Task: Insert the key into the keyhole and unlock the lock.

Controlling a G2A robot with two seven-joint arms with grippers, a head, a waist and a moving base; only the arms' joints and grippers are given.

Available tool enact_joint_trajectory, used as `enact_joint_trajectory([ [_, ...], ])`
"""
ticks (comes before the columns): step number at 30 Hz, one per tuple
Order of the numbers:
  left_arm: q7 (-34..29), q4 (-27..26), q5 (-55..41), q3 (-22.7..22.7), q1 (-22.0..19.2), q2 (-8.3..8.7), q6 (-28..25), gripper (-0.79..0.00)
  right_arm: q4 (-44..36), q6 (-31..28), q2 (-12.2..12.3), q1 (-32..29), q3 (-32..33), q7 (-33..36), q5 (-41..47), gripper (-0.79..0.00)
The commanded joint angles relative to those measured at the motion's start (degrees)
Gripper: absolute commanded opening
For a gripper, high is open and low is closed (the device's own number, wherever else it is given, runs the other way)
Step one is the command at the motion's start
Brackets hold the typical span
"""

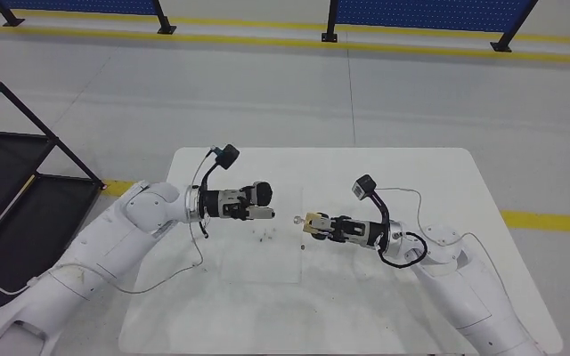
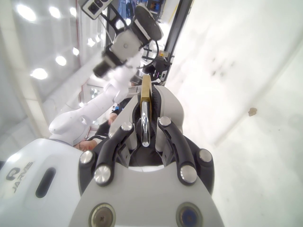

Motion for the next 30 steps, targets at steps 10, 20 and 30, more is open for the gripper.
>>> enact_joint_trajectory([
  [10,-19.52,3.78,-20.25,0.31,-0.80,-0.43,8.08,0.000,0.00,0.00,0.00,0.00,0.00,0.00,0.00,-0.785],
  [20,-16.63,2.42,-19.87,1.00,1.10,-1.23,5.16,0.000,0.00,0.00,0.00,0.00,0.00,0.00,0.00,-0.785],
  [30,-16.96,7.89,-16.35,5.71,-3.04,-5.15,5.02,-0.486,0.00,0.00,0.00,0.00,0.00,0.00,0.00,-0.785],
])
